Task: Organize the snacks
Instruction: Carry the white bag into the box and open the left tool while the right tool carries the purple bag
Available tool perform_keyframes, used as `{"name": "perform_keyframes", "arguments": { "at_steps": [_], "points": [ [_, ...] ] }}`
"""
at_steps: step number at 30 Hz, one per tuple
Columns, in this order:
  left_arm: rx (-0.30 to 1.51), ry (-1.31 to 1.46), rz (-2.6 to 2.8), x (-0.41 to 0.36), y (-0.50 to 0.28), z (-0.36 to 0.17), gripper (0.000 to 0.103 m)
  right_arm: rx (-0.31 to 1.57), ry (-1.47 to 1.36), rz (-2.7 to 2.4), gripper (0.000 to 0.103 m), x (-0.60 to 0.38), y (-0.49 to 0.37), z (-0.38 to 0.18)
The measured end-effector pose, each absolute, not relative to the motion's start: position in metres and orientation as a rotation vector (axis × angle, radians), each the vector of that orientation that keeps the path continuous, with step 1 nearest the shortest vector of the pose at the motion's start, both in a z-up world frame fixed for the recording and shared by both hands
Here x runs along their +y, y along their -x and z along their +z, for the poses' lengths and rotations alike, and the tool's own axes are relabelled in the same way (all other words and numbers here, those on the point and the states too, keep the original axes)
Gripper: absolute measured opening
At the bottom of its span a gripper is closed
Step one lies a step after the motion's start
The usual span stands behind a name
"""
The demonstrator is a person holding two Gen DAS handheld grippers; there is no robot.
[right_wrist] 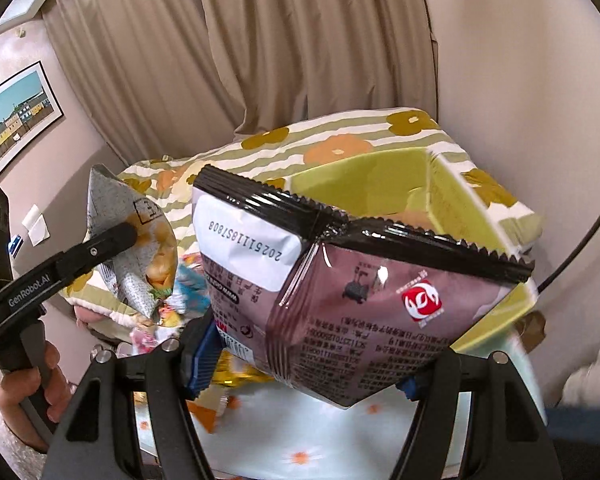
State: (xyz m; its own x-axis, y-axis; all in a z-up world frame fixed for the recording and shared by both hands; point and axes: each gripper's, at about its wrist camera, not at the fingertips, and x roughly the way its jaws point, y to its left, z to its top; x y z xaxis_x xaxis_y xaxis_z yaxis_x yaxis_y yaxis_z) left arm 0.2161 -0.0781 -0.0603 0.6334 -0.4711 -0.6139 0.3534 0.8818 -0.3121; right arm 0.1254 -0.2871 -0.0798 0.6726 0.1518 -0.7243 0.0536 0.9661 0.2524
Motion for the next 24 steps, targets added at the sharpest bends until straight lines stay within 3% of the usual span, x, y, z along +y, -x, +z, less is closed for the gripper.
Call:
{"name": "perform_keyframes", "arguments": {
  "at_steps": [12, 24],
  "points": [
    [0.89, 0.115, -0.438, -0.226, -0.264, -0.09, 0.048, 0.974, -0.272, 0.123, 0.065, -0.387, -0.163, -0.1],
    [1.095, -0.131, -0.443, -0.291, -0.29, -0.165, 0.048, 1.074, -0.38, 0.095, 0.065, -0.412, -0.18, -0.138]
  ]
}}
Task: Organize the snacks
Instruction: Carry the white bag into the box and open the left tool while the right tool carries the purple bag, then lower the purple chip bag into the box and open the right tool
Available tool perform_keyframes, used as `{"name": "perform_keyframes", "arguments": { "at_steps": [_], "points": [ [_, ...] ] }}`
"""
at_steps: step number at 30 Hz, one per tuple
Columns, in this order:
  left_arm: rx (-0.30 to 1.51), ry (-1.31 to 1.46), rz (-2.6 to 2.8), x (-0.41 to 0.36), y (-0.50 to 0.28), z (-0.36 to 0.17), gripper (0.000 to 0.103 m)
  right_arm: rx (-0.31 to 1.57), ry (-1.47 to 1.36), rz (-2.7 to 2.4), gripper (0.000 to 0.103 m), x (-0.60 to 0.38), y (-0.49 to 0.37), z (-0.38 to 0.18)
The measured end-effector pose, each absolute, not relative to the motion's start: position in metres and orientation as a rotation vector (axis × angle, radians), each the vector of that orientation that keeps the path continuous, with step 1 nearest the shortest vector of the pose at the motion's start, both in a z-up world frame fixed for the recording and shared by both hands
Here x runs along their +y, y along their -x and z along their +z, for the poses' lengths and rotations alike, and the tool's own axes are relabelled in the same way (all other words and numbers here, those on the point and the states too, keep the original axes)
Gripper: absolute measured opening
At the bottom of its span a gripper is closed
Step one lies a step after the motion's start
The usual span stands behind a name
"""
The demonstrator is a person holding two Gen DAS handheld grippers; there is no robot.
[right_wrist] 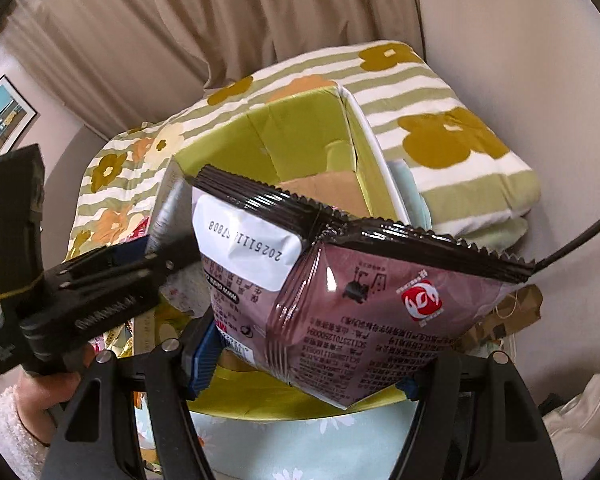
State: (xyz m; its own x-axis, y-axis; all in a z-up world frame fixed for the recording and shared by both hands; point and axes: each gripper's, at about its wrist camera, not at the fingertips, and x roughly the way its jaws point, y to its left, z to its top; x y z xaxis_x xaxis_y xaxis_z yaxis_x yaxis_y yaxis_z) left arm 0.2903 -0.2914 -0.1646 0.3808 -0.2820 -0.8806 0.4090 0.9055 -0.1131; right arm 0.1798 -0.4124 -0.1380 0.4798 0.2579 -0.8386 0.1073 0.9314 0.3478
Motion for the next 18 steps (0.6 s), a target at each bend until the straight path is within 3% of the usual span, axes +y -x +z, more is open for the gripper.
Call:
{"name": "perform_keyframes", "arguments": {
  "at_steps": [4, 5, 6, 8, 18],
  "points": [
    [1.11, -0.215, -0.437, -0.304, -0.291, -0.169, 0.05, 1.084, -0.386, 0.09, 0.065, -0.417, -0.184, -0.143],
    [1.103, -0.232, -0.437, -0.307, -0.29, -0.168, 0.057, 1.084, -0.39, 0.092, 0.066, -0.418, -0.184, -0.144],
    [1.1, -0.248, -0.44, -0.309, -0.289, -0.166, 0.076, 1.082, -0.396, 0.094, 0.065, -0.418, -0.183, -0.144],
    [1.084, -0.256, -0.451, -0.311, -0.288, -0.161, 0.098, 1.084, -0.401, 0.102, 0.065, -0.42, -0.184, -0.145],
    [1.023, -0.228, -0.396, -0.264, -0.271, -0.139, 0.099, 1.115, -0.334, 0.136, 0.065, -0.41, -0.188, -0.144]
  ]
}}
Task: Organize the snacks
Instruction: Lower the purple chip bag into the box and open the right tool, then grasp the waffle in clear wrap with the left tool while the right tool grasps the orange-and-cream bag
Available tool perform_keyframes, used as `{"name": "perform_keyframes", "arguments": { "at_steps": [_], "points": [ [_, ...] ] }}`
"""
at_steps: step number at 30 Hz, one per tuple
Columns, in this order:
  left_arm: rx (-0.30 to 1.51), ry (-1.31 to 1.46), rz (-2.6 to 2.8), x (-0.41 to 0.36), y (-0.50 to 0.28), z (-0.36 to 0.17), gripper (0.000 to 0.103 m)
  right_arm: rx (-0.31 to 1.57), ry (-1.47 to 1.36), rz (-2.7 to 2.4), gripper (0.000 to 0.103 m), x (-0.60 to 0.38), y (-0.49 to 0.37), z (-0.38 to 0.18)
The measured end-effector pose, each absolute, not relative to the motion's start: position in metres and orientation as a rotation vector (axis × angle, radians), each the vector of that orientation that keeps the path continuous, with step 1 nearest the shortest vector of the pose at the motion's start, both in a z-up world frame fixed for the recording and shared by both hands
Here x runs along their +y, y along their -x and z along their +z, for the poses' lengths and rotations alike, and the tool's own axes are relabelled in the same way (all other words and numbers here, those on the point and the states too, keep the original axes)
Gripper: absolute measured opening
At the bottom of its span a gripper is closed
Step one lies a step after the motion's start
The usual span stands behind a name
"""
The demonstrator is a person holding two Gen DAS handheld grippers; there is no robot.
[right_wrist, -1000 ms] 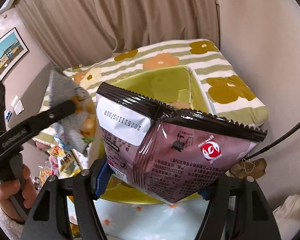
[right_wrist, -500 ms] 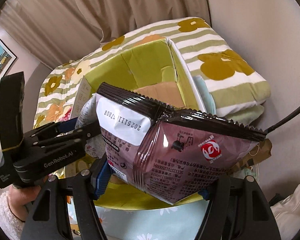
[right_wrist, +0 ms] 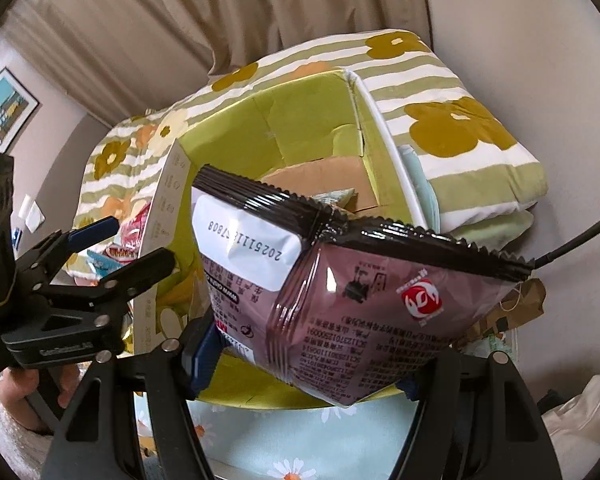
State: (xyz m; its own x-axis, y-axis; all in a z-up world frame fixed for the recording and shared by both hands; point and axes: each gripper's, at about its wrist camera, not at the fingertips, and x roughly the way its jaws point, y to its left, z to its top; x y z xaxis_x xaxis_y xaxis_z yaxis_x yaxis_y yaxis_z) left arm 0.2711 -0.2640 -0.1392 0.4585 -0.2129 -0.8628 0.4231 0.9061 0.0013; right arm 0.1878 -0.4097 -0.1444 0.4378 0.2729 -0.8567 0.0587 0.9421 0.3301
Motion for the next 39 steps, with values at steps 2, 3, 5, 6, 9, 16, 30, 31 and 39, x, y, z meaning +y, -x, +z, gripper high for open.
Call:
{"name": "perform_keyframes", "arguments": {
  "at_steps": [2, 3, 5, 6, 9, 16, 30, 31, 39],
  "points": [
    [1.035, -0.185, -0.382, -0.253, -0.27, -0.14, 0.099, 1.13, -0.315, 0.138, 0.065, -0.405, -0.19, -0.146],
    [1.038, -0.168, -0.377, -0.249, -0.269, -0.14, 0.099, 1.143, -0.302, 0.135, 0.065, -0.402, -0.193, -0.147],
    [1.046, -0.132, -0.375, -0.241, -0.267, -0.141, 0.099, 1.164, -0.291, 0.13, 0.065, -0.4, -0.198, -0.152],
    [1.05, -0.12, -0.373, -0.239, -0.267, -0.142, 0.099, 1.173, -0.288, 0.137, 0.066, -0.398, -0.2, -0.154],
    [1.052, -0.115, -0.355, -0.235, -0.264, -0.144, 0.099, 1.183, -0.274, 0.158, 0.066, -0.393, -0.203, -0.158],
    [1.085, -0.075, -0.35, -0.228, -0.258, -0.153, 0.099, 1.047, -0.218, 0.176, 0.103, -0.395, -0.192, -0.154],
    [1.028, 0.003, -0.283, -0.197, -0.227, -0.125, 0.099, 0.951, -0.159, 0.15, 0.103, -0.391, -0.174, -0.113],
    [1.016, 0.013, -0.267, -0.192, -0.224, -0.12, 0.099, 0.943, -0.15, 0.157, 0.103, -0.39, -0.173, -0.11],
    [0.976, 0.058, -0.129, -0.135, -0.189, -0.095, 0.099, 0.87, -0.12, 0.299, 0.103, -0.346, -0.173, -0.082]
  ]
}}
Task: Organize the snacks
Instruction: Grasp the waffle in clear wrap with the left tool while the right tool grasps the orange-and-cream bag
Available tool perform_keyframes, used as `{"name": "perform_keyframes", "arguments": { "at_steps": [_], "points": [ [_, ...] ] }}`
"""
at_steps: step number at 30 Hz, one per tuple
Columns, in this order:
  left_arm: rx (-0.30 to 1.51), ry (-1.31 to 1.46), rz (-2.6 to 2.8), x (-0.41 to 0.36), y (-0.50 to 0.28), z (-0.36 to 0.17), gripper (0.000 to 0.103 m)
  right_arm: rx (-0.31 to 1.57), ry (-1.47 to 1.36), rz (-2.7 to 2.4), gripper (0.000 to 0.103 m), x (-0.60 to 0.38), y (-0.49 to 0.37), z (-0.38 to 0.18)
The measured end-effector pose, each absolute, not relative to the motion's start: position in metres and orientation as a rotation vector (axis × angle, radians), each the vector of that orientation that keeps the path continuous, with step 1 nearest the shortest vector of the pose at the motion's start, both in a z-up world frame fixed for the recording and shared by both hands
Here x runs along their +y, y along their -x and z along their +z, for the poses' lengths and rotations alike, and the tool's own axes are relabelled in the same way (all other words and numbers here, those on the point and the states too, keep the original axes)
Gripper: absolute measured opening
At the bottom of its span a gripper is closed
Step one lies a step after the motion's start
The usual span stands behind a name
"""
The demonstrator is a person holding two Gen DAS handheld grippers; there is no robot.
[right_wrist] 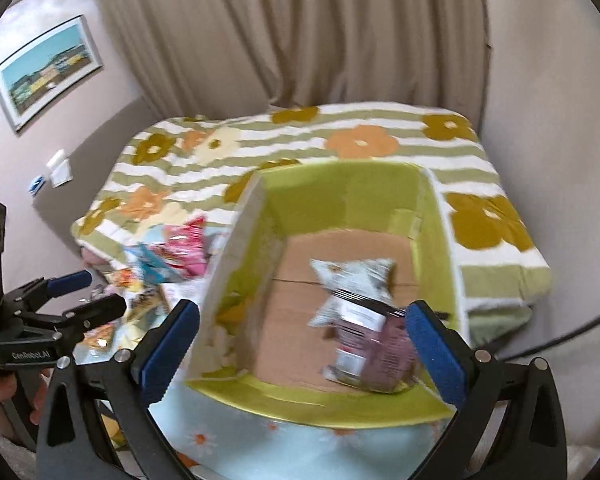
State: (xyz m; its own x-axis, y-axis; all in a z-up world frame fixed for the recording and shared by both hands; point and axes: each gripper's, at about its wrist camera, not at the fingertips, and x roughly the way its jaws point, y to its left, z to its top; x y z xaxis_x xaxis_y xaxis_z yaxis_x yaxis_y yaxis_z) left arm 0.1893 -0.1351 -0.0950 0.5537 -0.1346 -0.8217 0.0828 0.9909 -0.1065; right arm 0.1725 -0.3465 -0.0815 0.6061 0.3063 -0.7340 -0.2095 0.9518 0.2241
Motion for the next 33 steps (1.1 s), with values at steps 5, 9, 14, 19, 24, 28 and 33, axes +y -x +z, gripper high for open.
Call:
{"name": "perform_keyframes", "arguments": {
  "at_steps": [5, 9, 14, 19, 24, 28, 33],
  "points": [
    [0.959, 0.097, -0.04, -0.083, -0.164, -0.089, 0.099, 0.828, -0.103, 0.389, 0.103, -0.298, -0.165, -0.073],
    [0.949, 0.124, 0.019, -0.034, -0.143, -0.092, 0.099, 0.826, -0.086, 0.472, 0.103, -0.248, -0.157, -0.074],
    [0.965, 0.138, 0.06, 0.027, -0.12, -0.103, 0.099, 0.831, -0.06, 0.528, 0.103, -0.19, -0.147, -0.08],
    [0.995, 0.144, 0.082, 0.08, -0.114, -0.12, 0.099, 0.859, -0.026, 0.568, 0.103, -0.138, -0.14, -0.099],
    [1.041, 0.116, 0.07, 0.115, -0.115, -0.151, 0.099, 0.882, 0.05, 0.593, 0.103, -0.097, -0.136, -0.123],
    [1.078, 0.079, 0.068, 0.126, -0.121, -0.179, 0.099, 0.913, 0.127, 0.609, 0.103, -0.075, -0.135, -0.151],
    [1.097, 0.037, 0.092, 0.131, -0.127, -0.216, 0.099, 0.951, 0.233, 0.658, 0.103, -0.057, -0.138, -0.187]
  ]
}}
